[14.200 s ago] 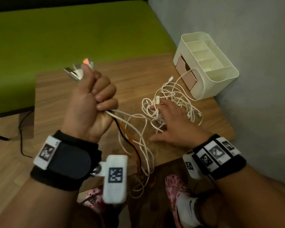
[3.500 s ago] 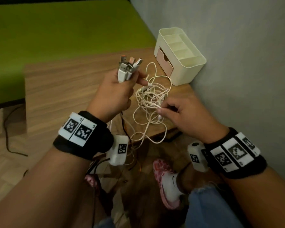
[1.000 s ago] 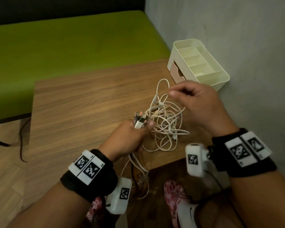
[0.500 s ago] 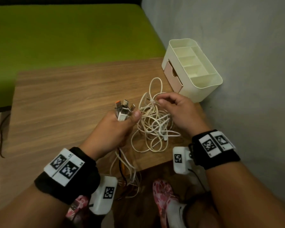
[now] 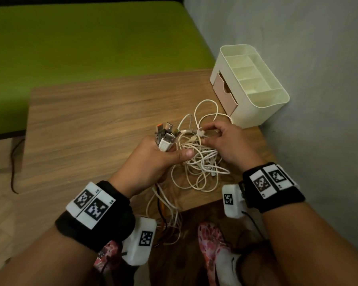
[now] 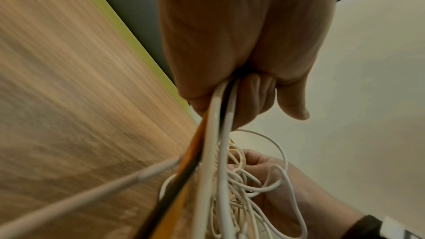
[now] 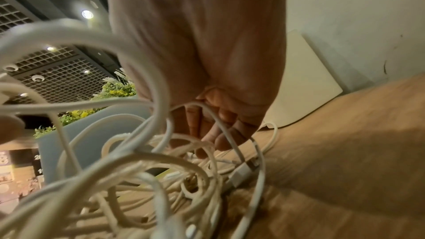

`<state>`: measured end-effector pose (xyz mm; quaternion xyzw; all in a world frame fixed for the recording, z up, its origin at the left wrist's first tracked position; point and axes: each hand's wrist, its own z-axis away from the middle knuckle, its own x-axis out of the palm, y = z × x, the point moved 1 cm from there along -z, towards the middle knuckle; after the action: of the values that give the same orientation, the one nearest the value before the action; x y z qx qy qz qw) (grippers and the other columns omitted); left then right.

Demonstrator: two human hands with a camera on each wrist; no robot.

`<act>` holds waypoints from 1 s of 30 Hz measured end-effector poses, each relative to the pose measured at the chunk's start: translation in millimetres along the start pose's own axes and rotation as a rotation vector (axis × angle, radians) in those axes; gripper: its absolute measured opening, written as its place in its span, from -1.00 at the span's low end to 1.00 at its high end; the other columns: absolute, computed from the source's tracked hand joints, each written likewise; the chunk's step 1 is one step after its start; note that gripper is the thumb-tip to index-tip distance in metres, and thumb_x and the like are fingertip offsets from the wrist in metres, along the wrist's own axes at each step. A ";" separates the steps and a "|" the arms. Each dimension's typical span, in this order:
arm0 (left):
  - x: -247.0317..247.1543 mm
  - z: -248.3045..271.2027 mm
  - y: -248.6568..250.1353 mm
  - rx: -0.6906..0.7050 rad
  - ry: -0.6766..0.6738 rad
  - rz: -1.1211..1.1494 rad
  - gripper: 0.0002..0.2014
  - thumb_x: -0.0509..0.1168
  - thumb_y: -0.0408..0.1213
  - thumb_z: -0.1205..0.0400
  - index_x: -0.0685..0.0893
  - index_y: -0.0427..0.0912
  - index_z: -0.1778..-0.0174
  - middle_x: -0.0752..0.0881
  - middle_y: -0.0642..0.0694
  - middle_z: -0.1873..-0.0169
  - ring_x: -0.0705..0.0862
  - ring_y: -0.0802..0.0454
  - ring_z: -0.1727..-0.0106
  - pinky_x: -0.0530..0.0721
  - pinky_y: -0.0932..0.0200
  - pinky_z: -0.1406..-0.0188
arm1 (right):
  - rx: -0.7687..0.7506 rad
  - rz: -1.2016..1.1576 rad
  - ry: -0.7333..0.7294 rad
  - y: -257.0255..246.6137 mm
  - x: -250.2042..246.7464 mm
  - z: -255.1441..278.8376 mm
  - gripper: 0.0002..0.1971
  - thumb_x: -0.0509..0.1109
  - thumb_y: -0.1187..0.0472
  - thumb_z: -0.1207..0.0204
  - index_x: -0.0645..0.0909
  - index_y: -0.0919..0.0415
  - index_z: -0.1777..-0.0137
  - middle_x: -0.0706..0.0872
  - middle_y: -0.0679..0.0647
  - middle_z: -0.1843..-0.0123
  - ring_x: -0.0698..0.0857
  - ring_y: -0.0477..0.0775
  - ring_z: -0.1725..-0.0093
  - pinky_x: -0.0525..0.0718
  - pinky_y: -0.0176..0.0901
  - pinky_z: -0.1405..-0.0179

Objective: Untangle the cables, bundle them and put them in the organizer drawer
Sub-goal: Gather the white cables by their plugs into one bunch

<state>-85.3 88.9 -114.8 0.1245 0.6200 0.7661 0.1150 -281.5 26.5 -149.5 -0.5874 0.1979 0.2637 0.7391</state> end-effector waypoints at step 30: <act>-3.9 -4.2 -2.0 0.198 0.143 0.103 -0.67 0.33 0.24 -0.53 0.69 0.10 0.40 0.41 0.16 0.61 0.32 0.17 0.60 0.25 0.20 0.55 | -0.347 -0.430 0.056 -67.2 -2.7 62.6 -0.84 0.59 0.23 -0.45 0.78 -0.08 0.09 0.83 -0.10 0.15 0.80 -0.10 0.11 0.74 -0.22 0.12</act>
<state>-82.9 84.1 -117.8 0.1120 0.6920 0.7129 0.0182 -242.9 75.5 -82.0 -0.7407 0.0409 0.1144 0.6607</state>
